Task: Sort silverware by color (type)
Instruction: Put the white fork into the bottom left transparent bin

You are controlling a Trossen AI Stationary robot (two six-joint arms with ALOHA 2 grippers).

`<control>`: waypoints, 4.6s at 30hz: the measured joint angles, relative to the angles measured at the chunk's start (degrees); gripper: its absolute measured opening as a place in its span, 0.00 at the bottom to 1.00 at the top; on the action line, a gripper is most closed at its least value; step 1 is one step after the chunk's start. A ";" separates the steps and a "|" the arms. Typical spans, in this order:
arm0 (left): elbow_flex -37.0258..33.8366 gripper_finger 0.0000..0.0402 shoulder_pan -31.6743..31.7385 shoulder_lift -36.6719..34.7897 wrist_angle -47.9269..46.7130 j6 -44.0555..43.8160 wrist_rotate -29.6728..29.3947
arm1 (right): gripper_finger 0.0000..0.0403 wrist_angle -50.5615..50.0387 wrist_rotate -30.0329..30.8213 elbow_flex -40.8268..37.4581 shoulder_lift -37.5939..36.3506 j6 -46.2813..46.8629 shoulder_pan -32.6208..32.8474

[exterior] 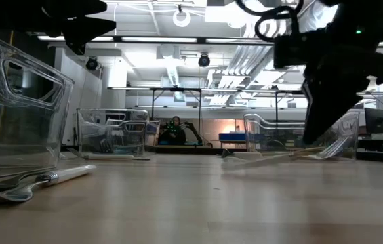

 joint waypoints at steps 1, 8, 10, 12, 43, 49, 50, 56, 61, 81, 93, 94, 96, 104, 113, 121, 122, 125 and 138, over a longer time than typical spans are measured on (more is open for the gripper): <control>0.00 0.53 0.00 0.00 -0.11 0.00 0.01 | 0.01 -0.10 0.99 -0.01 -0.84 -0.01 0.04; 0.00 0.53 0.00 0.00 -0.43 -0.04 0.02 | 0.01 3.51 5.43 -1.65 -5.34 0.03 0.84; 0.00 0.53 -0.01 0.00 -0.42 -0.02 0.01 | 0.00 3.99 3.81 -1.76 -5.34 0.05 0.71; 0.00 0.53 0.00 0.00 -0.41 -0.04 0.02 | 0.00 4.24 2.10 -1.78 -5.34 0.04 0.67; 0.00 0.53 0.01 0.00 -0.36 0.04 0.00 | 0.47 18.33 -15.19 -1.63 -4.09 -3.40 4.84; 0.00 0.53 0.01 0.00 -0.37 0.04 0.00 | 0.47 18.36 -15.16 -1.63 -4.09 -3.89 4.82; 0.00 0.53 0.01 0.00 -0.37 0.04 0.00 | 0.47 18.44 -15.11 -1.63 -4.09 -4.38 4.82; 0.00 0.53 0.01 0.00 -0.37 0.07 0.00 | 0.47 23.83 -14.27 -0.88 -3.74 -8.87 4.99; -0.01 0.53 0.01 0.00 -0.37 0.07 0.00 | 0.47 13.11 -10.58 8.96 2.42 -17.65 6.80; -0.02 0.53 0.01 -0.01 -1.62 -0.02 0.00 | 0.47 -12.95 -15.15 23.99 18.95 -16.30 8.67; -0.02 0.53 0.01 -0.02 -1.66 -0.02 0.00 | 0.44 -2.96 -16.34 15.99 18.38 -10.80 8.60; -0.02 0.53 0.01 -0.02 -1.66 -0.02 0.00 | 0.42 -3.09 -16.26 15.76 18.39 -10.43 8.58; -0.02 0.53 0.01 -0.01 -1.66 0.00 0.00 | 0.35 -4.25 -16.22 15.74 18.46 -10.16 8.54; -0.02 0.53 0.01 -0.02 -1.66 -0.07 0.01 | 0.05 -5.76 -15.86 15.66 18.62 -7.86 7.13; -0.02 0.53 0.01 0.00 1.13 -4.65 0.02 | 0.01 -7.16 -16.09 17.01 18.58 -10.09 5.70; -0.02 0.53 0.01 -0.02 3.19 -5.99 0.04 | 0.01 -9.26 -4.89 16.13 13.85 -11.36 4.68; -0.02 0.53 -0.01 -0.02 3.15 -5.99 0.04 | 0.00 -9.19 -4.46 15.45 12.96 -10.86 4.67; -0.02 0.53 0.01 -0.02 3.11 -5.97 0.04 | 0.00 -5.57 -2.78 11.78 9.40 -10.34 4.40; -0.02 0.53 0.00 -0.02 1.84 -3.48 0.02 | 0.00 34.40 4.09 -13.50 -6.88 -5.58 1.03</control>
